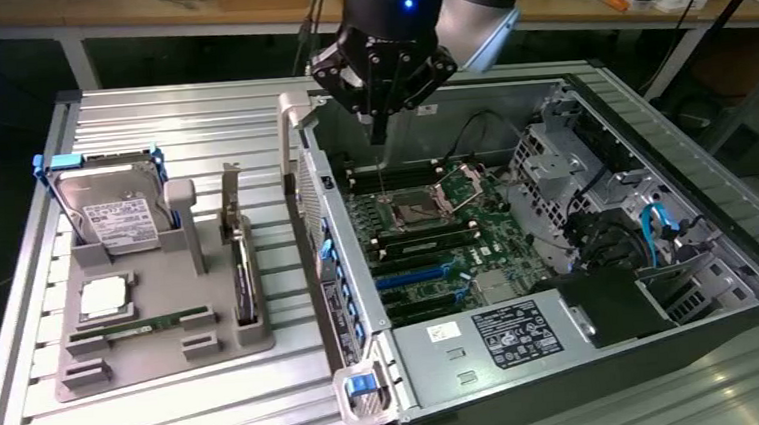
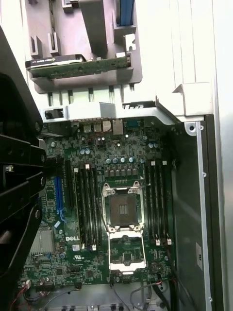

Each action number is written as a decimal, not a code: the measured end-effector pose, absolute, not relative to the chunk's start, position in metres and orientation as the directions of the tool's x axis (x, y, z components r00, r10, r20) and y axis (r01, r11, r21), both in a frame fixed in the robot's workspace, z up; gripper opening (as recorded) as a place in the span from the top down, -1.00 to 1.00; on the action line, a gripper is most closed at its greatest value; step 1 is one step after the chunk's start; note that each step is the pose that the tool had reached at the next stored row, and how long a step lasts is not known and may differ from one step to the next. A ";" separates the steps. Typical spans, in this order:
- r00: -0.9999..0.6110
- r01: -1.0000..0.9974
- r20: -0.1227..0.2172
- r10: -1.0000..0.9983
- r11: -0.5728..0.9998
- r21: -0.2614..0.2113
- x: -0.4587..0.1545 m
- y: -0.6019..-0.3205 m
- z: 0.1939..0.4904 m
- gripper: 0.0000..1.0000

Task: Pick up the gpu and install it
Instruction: 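Reach for the gpu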

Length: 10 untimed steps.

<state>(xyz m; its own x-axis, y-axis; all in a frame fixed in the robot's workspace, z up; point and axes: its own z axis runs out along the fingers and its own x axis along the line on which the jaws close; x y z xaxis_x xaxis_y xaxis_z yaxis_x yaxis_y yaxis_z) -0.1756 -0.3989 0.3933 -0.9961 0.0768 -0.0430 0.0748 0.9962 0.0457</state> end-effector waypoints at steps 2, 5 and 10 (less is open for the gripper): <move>-0.996 0.075 -0.043 0.077 0.996 0.046 -0.182 -0.399 0.393 0.79; -0.996 0.076 -0.043 0.078 0.996 0.046 -0.190 -0.399 0.393 0.79; -0.996 0.077 -0.043 0.079 0.996 0.046 -0.210 -0.399 0.393 0.79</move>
<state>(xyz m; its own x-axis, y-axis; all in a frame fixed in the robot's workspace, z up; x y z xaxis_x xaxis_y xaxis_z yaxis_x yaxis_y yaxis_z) -0.2100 -0.3989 0.3933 -0.9960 0.0787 -0.0430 0.0768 0.9960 0.0457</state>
